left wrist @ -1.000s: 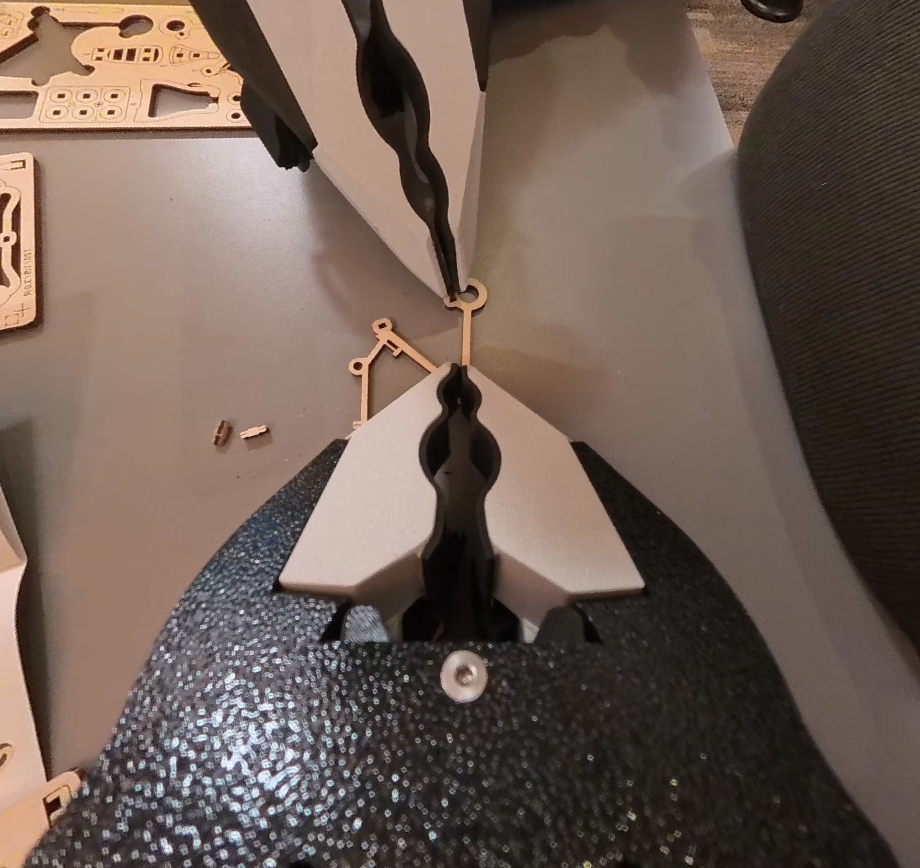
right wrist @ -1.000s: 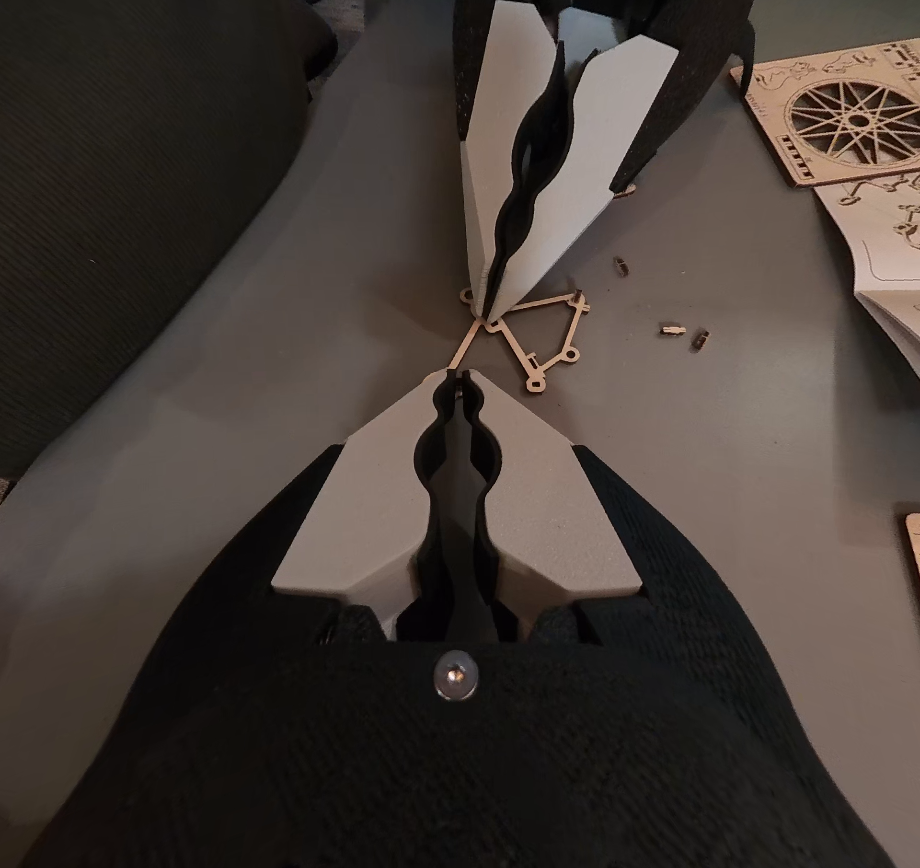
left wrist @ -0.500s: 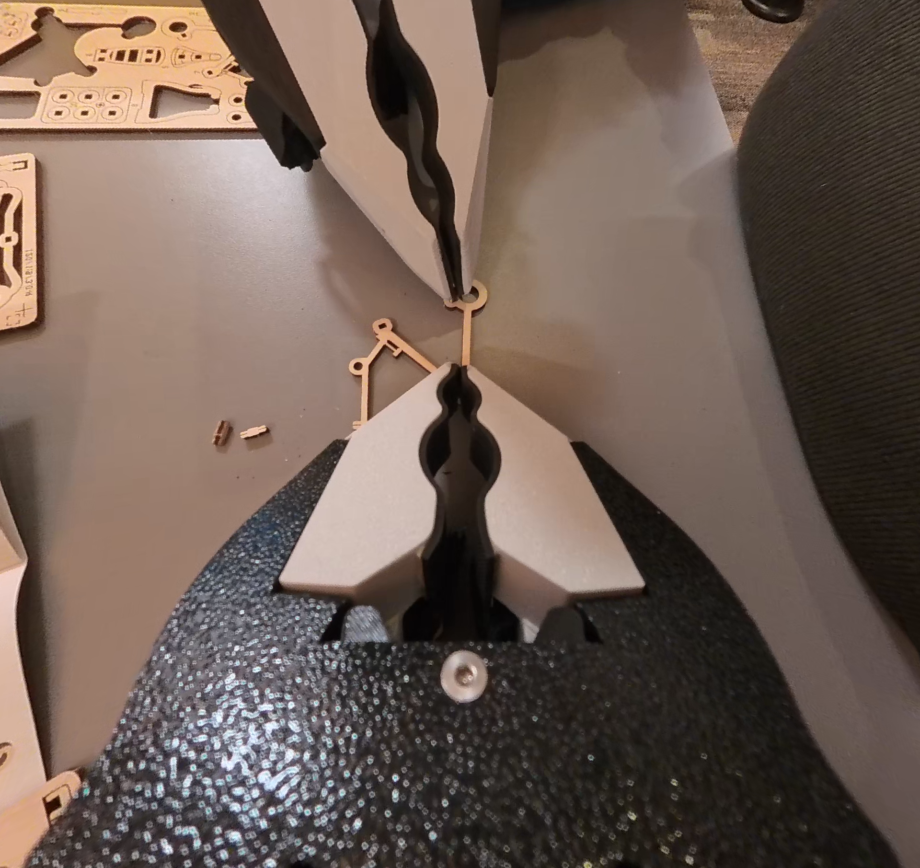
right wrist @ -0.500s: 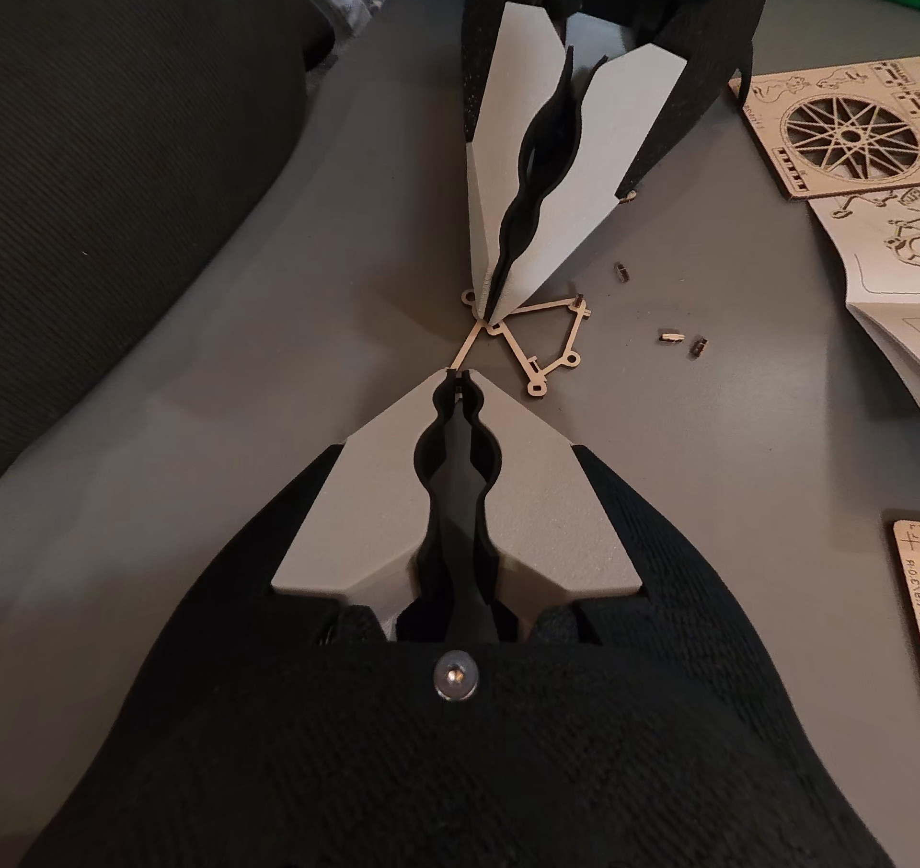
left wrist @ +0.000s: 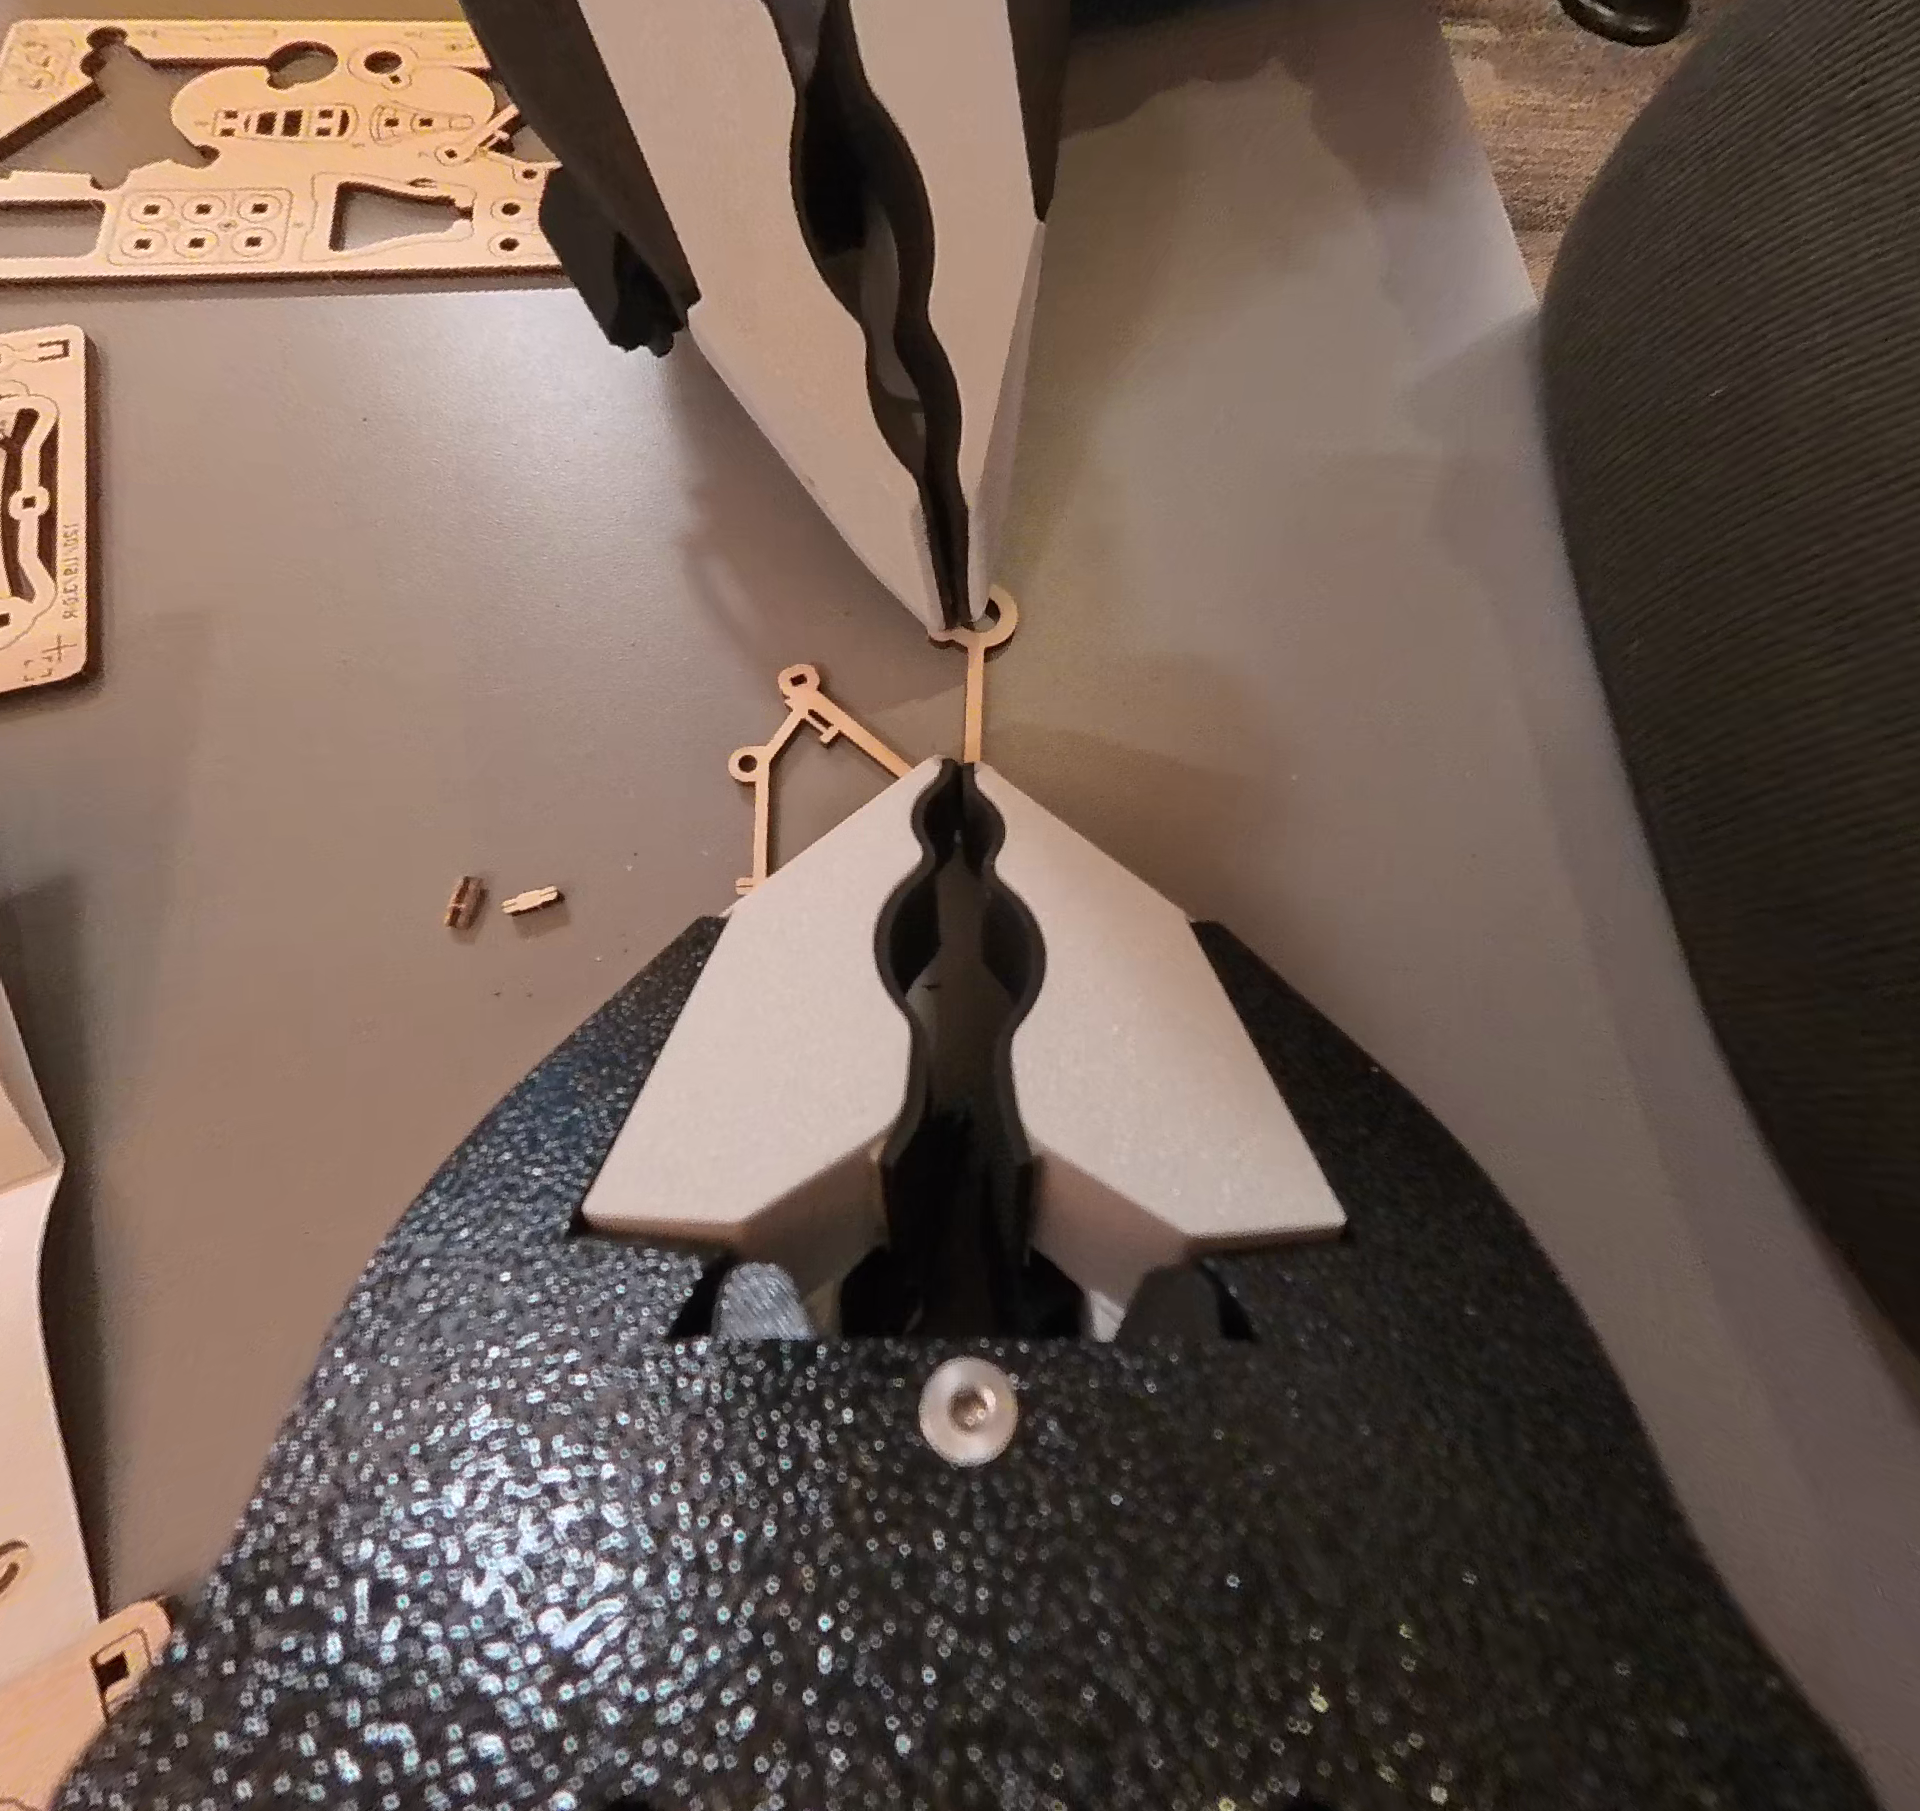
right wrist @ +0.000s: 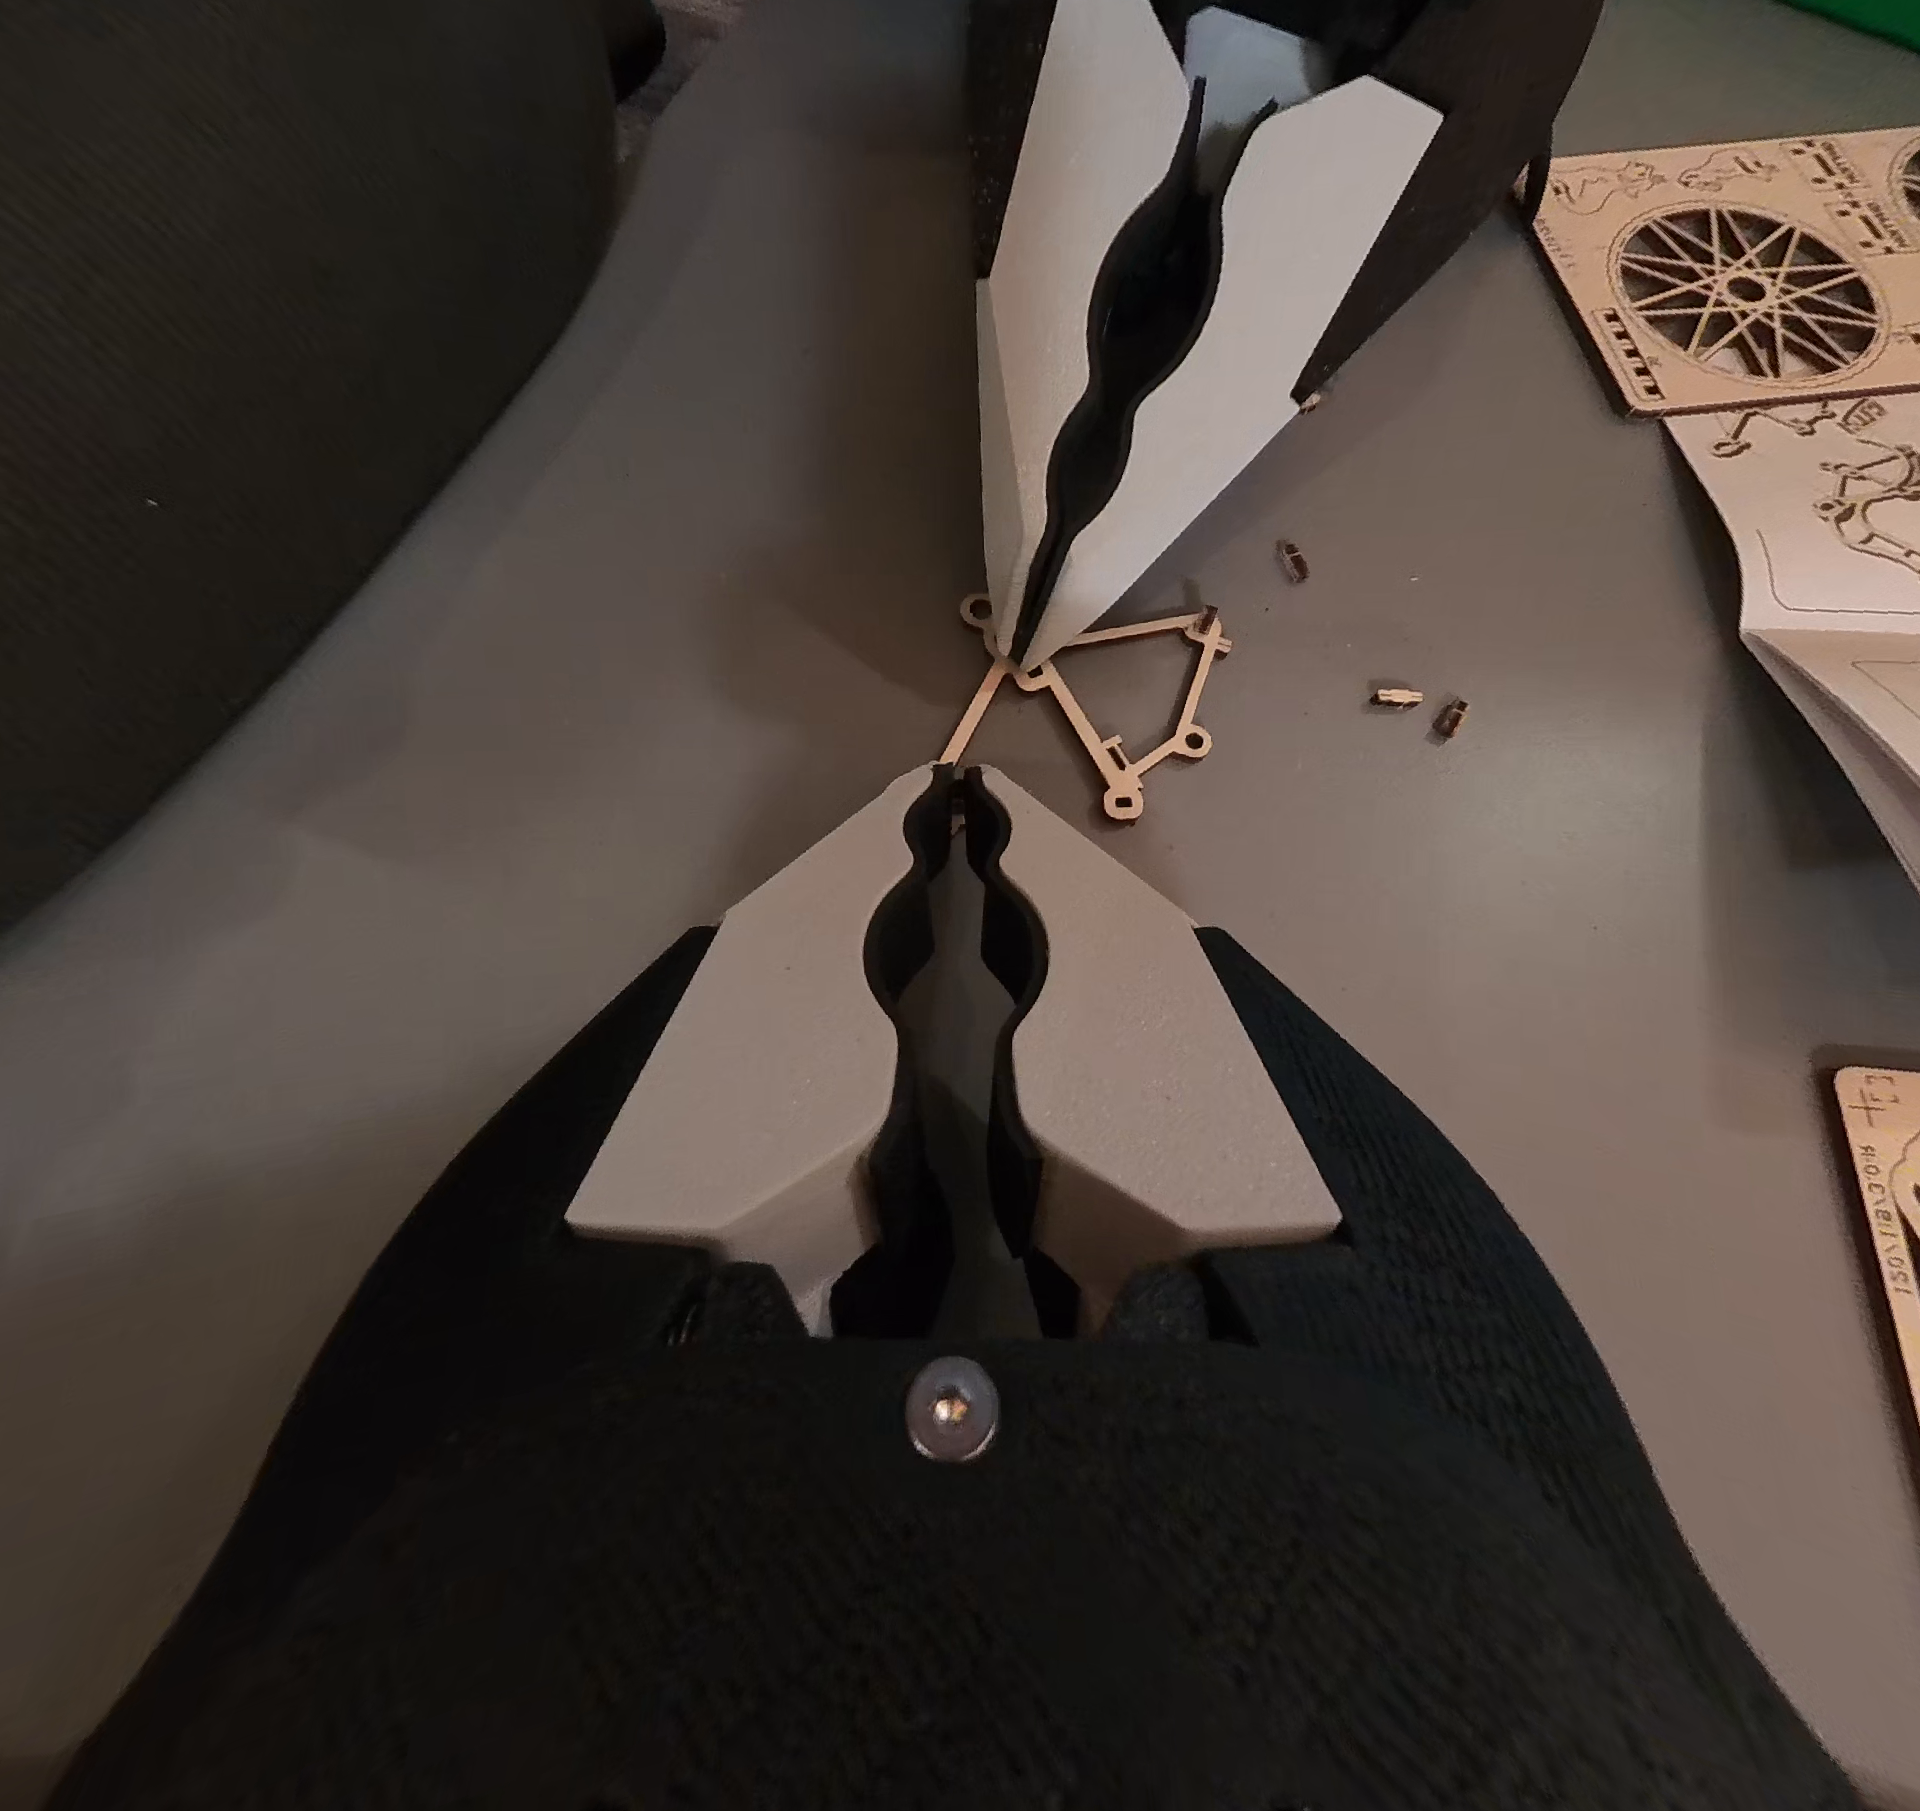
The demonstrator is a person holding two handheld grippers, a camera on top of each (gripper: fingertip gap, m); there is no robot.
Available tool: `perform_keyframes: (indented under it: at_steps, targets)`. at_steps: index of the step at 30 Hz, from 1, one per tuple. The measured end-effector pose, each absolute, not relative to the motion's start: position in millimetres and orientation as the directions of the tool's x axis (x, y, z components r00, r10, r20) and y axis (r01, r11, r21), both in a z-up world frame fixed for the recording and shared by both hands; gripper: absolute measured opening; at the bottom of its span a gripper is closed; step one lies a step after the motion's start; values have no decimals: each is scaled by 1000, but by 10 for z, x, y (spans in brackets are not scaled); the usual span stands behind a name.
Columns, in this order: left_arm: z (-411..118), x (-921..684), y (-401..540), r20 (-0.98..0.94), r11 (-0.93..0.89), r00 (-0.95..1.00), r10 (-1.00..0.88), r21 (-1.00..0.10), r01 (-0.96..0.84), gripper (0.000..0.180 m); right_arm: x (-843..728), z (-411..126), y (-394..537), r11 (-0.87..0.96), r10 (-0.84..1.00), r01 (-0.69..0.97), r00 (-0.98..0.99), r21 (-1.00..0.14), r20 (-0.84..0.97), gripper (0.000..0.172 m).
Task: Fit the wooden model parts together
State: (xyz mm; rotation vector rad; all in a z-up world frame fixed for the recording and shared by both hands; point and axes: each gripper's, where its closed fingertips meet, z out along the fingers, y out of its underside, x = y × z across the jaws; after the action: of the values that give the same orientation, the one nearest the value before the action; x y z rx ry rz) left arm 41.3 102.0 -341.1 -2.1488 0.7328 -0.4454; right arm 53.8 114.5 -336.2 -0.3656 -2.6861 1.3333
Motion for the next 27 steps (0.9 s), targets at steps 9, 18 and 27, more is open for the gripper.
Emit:
perform_keyframes:
  at_steps: [9, 18, 27]
  targets:
    - [-3415, 417, 1029, 54, -504, 773, -633, -787, -357, 0, 544, -3378, 1162, 583, 276, 179, -961, -792, -14, 2]
    - [-3415, 427, 1032, 53, -502, 773, -633, -788, -357, 0, 543, -3382, 1202, 579, 290, 202, -957, -790, -33, 2]
    - [-3415, 428, 1031, 52, -501, 772, -633, -788, -358, 0, 544, -3384, 1203, 577, 293, 208, -955, -790, -38, 2]
